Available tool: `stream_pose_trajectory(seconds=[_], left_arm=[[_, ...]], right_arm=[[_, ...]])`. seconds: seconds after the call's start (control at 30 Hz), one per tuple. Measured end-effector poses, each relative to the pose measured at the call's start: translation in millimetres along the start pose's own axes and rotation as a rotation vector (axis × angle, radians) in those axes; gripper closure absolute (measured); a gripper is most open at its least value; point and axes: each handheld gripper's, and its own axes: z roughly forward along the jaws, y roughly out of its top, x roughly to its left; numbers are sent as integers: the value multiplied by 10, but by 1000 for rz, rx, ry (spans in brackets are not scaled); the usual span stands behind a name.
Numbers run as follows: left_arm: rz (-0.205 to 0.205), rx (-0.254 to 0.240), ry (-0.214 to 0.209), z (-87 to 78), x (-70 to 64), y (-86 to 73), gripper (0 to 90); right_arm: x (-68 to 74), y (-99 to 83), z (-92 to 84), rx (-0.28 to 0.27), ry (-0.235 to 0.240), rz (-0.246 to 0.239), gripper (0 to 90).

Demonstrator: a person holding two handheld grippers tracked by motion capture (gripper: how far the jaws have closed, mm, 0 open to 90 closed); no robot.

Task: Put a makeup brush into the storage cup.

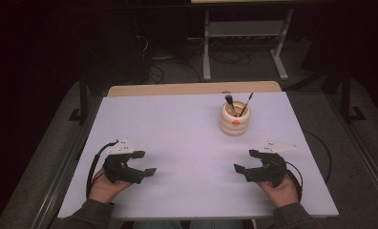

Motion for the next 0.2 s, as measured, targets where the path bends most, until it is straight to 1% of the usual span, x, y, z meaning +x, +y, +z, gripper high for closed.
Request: stream_pose_trajectory(seconds=[0.2], left_arm=[[2,6,-2,9,-4,3,203]], right_arm=[[8,-5,-9,-18,1,-6,155]])
